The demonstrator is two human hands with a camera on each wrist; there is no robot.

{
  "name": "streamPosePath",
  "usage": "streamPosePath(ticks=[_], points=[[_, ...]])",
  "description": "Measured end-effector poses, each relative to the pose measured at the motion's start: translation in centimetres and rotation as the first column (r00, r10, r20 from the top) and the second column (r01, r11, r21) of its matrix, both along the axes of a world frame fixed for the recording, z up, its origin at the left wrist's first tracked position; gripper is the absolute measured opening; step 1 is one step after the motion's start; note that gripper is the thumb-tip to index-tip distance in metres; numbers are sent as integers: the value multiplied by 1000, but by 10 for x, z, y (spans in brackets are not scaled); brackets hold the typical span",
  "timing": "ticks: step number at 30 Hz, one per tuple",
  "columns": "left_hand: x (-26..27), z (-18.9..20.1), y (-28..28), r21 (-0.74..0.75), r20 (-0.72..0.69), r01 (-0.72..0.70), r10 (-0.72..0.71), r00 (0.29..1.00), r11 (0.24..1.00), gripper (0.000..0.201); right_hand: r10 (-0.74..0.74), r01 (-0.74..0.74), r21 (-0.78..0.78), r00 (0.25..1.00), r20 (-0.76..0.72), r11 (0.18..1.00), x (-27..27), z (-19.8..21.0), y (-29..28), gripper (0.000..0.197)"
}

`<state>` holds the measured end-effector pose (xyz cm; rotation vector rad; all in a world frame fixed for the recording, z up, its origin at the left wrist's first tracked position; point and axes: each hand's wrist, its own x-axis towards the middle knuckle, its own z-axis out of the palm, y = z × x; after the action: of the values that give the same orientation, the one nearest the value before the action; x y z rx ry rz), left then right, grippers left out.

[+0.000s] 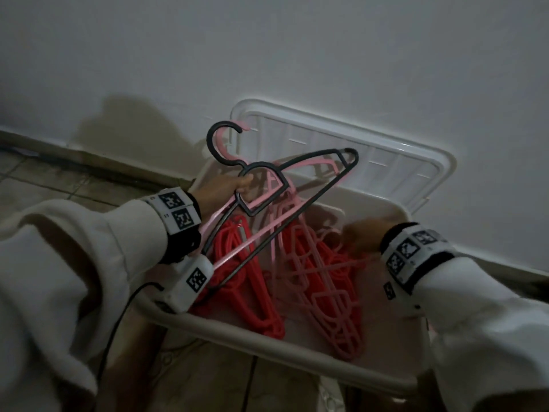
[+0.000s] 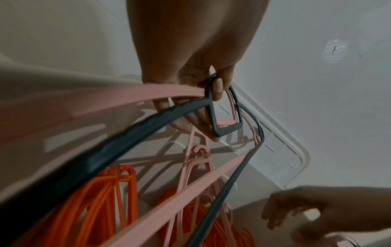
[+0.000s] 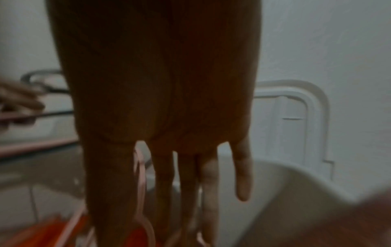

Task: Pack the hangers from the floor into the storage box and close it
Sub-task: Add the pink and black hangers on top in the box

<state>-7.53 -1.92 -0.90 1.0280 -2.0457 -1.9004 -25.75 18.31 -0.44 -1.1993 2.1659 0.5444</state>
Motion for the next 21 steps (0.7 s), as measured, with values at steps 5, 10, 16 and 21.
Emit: streamPosePath(ticks=[5, 10, 16, 21], points=[[3, 6, 11, -38, 44, 23, -22, 999, 999, 57, -17, 13, 136, 1000, 24, 991, 7, -10, 15, 35], [0, 5, 13, -43, 70, 52, -49, 996, 998, 57, 83, -82, 15, 997, -12, 996, 10, 14, 14, 36], [-7, 0, 11, -70, 139, 78, -67, 988, 995, 39, 75, -99, -139, 984, -164, 985, 9, 48, 28, 33], [-11, -2, 15, -125, 113, 70, -56, 992, 990, 40, -16, -27, -167, 968, -250, 986, 1, 76, 51, 30]])
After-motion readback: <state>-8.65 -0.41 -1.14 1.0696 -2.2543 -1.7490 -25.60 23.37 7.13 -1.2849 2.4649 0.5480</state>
